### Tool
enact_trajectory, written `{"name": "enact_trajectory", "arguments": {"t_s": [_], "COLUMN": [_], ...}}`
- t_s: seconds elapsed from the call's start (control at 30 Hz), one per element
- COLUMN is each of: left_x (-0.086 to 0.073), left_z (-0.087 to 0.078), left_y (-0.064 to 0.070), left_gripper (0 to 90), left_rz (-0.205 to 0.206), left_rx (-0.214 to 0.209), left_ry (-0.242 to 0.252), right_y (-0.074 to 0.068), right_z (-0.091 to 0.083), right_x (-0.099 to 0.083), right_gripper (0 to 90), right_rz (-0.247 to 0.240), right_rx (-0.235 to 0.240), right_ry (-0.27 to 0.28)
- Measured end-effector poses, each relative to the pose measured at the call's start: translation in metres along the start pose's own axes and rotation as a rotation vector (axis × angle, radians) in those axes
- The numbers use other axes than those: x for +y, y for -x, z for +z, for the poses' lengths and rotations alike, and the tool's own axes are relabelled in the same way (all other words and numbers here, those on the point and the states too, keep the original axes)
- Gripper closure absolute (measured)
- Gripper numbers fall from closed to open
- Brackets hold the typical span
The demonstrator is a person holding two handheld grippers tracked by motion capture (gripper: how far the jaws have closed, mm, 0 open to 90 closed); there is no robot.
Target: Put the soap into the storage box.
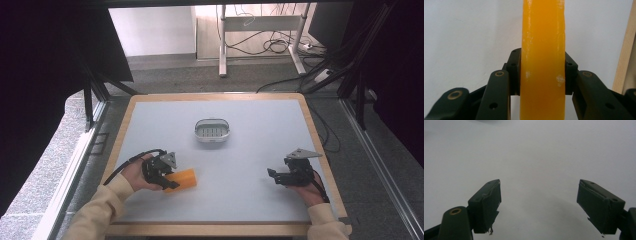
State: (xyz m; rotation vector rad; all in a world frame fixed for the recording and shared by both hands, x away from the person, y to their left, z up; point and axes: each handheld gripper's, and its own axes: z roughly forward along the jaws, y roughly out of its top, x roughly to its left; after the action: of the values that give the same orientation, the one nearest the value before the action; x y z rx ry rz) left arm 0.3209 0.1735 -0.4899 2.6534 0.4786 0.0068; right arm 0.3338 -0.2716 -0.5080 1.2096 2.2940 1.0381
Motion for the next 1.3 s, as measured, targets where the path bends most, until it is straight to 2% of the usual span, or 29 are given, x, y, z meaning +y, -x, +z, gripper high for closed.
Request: {"name": "enact_trajectory", "arguments": {"t_s": [0.1,0.13,0.43,0.7,0.8,1.3], "left_x": [0.002,0.002,0.004,0.012,0.018,0.035], "left_z": [-0.002,-0.003,-0.012,-0.023,-0.029,-0.044], "left_y": [-0.001,-0.002,-0.004,-0.008,-0.010,-0.021], "left_gripper": [62.0,62.0,62.0,62.2,62.1,62.1], "left_rz": [0.006,-0.002,0.001,0.019,0.039,0.047], "left_rx": [0.015,0.018,0.017,0.027,0.033,0.051], "left_ry": [-0.004,0.001,0.023,0.052,0.059,0.091], "right_y": [0.001,0.001,0.001,0.000,0.000,-0.002], "right_z": [0.000,-0.001,-0.001,-0.001,-0.001,-0.001], "right_x": [0.000,0.000,0.001,0.001,0.001,0.001], "right_gripper": [19.9,19.9,19.9,19.8,19.9,19.9], "right_rz": [0.002,0.004,0.004,0.002,0.003,0.000], "right_rx": [-0.001,0.000,-0.001,-0.002,-0.002,0.003], "right_ry": [0.003,0.003,0.003,0.004,0.003,0.012]}}
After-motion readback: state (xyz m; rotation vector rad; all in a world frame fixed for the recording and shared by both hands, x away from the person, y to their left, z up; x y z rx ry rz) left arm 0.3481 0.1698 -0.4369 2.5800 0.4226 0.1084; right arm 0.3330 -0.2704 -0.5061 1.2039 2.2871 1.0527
